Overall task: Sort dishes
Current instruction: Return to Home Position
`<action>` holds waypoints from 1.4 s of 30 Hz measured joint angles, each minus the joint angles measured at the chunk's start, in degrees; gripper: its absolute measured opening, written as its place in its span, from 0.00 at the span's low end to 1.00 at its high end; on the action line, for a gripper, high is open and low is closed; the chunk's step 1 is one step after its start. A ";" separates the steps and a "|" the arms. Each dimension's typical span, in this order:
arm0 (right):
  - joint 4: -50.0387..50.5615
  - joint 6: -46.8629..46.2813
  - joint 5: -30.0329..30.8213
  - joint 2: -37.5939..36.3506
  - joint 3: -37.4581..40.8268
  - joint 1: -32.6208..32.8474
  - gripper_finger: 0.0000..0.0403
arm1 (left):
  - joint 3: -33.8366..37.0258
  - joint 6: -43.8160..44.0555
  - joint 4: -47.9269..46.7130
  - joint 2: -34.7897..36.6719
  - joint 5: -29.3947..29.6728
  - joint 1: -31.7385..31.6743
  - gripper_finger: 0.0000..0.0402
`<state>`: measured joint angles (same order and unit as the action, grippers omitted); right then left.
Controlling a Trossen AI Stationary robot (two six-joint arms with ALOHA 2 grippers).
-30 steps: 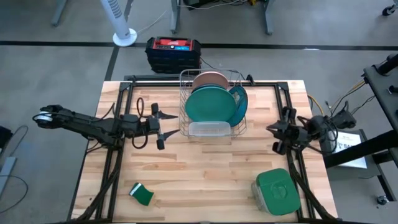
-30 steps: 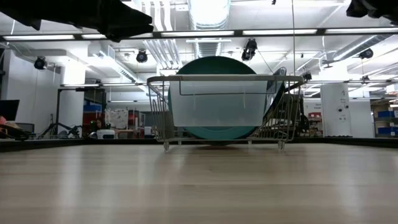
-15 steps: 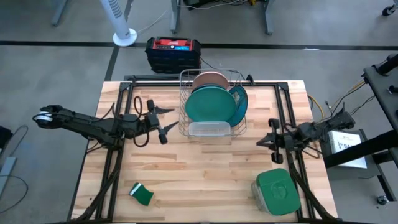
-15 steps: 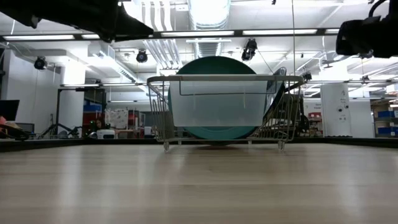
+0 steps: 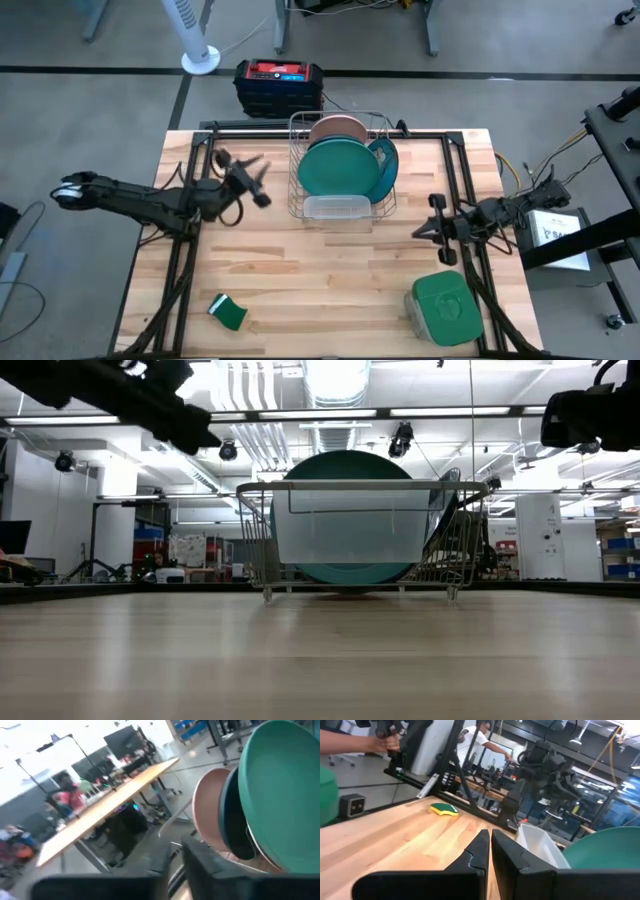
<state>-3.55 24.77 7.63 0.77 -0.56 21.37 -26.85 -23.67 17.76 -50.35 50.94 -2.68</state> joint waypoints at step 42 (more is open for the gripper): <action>0.37 -0.72 9.01 -0.22 -0.02 0.00 0.02 | 23.37 2.44 6.66 24.40 -40.65 -72.18 0.00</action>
<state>-3.18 24.05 16.64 0.56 -0.58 21.36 -3.49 -21.23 24.41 -25.95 10.28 -74.85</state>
